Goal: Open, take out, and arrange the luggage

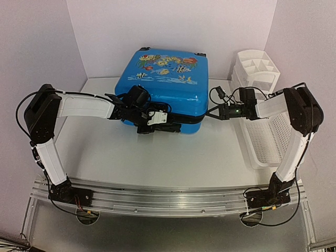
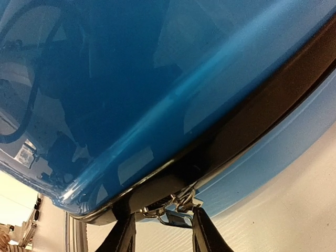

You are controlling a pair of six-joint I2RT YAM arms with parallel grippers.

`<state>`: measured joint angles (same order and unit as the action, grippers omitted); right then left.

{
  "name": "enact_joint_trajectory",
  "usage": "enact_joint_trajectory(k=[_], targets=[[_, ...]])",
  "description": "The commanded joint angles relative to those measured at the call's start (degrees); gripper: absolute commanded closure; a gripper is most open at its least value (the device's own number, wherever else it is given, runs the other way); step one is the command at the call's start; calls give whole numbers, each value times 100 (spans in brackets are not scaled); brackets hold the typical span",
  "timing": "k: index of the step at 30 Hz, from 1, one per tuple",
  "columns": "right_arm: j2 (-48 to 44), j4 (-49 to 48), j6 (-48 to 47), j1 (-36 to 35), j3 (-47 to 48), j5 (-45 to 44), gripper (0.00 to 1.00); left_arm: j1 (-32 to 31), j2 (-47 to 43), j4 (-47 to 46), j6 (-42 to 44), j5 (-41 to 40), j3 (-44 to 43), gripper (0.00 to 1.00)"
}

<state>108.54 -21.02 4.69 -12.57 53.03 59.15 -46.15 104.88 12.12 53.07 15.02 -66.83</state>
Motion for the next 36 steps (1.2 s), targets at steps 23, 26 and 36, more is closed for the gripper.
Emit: enact_joint_trajectory(k=[23, 26, 36], targets=[[-57, -691, 759, -151, -150, -364, 100, 536, 103, -658, -99, -509, -215, 100], [-89, -689, 724, -183, -147, -488, 100, 537, 103, -685, -109, -509, -217, 100], [-1034, -569, 391, -595, -930, -1256, 100, 537, 59, -833, -280, -508, -226, 100]])
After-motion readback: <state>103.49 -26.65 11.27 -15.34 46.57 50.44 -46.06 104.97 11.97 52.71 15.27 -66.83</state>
